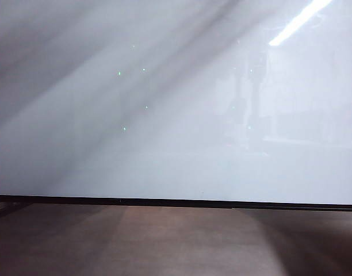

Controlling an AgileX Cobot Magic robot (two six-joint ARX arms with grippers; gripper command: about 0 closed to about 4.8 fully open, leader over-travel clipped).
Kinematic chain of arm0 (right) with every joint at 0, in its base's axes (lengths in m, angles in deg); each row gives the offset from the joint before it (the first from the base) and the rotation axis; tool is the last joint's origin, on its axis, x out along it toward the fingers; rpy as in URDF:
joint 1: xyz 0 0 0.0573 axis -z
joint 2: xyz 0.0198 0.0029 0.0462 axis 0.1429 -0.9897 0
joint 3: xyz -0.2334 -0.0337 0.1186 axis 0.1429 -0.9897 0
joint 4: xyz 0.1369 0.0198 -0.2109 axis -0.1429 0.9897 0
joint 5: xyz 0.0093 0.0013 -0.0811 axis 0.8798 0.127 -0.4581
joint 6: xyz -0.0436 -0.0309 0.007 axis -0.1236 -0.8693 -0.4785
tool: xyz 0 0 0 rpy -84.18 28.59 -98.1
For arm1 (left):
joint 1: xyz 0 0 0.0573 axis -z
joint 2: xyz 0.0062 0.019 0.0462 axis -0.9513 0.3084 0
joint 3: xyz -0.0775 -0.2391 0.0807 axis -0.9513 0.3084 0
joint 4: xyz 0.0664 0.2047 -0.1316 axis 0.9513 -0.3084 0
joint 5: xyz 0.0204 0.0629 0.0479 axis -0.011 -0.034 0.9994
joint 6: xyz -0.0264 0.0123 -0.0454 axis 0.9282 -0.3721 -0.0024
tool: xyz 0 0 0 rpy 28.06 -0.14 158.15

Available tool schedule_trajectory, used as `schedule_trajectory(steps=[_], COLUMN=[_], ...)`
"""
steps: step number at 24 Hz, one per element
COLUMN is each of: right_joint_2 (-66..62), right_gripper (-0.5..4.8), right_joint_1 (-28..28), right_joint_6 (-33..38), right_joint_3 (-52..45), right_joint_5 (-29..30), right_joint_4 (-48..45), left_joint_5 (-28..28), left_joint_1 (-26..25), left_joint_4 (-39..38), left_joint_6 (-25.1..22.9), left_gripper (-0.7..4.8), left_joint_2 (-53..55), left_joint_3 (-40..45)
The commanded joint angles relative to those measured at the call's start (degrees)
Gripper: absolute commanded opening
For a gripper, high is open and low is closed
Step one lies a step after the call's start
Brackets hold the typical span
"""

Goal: Reach to the right to find the marker pen, pick it up, and write the number 0 on the whiteboard.

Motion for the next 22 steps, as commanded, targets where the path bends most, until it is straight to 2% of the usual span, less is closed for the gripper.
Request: schedule_trajectory(steps=[1,11,22], right_joint_2=[-3.39,-5.14,-7.52], right_gripper=[-0.04,-0.04,-0.04], right_joint_1=[-0.13,-0.09,-0.09], right_joint_6=[-3.34,-7.58,-7.74], right_joint_3=[5.11,7.02,7.02], right_joint_5=[0.2,-3.69,-5.81], right_joint_4=[2.67,4.57,3.34], left_joint_5=[0.13,0.15,0.17], left_joint_1=[0.13,0.13,0.13], left_joint_4=[0.39,0.37,0.39], left_joint_6=[-0.44,-0.46,-1.46], left_gripper=[-0.05,-0.05,-0.05], left_joint_2=[-0.24,-0.24,-0.24], left_joint_3=[-0.17,-0.17,-0.17])
